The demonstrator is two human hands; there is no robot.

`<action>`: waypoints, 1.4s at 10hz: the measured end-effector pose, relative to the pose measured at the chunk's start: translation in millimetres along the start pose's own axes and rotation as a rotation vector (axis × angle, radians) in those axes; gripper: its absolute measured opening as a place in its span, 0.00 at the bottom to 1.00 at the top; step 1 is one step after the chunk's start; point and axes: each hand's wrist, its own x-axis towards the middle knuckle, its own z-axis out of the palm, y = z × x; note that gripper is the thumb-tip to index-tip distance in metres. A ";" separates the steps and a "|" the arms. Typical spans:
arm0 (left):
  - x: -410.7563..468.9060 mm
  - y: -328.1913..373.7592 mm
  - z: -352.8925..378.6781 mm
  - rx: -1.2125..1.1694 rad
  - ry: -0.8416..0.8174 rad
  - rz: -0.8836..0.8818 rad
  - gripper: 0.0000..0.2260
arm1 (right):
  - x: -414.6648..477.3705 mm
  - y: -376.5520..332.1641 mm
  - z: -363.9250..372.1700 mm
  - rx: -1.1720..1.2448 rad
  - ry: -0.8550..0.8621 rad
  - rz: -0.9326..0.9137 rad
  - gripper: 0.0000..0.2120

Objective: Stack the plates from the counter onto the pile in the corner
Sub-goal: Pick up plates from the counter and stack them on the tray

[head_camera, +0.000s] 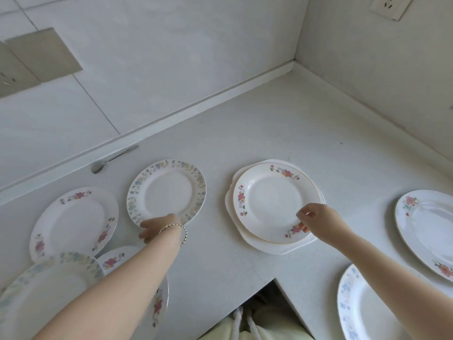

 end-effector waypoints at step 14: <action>-104.4 -56.1 47.1 0.054 -0.911 0.066 0.11 | -3.8 92.5 -16.9 0.241 0.180 0.219 0.14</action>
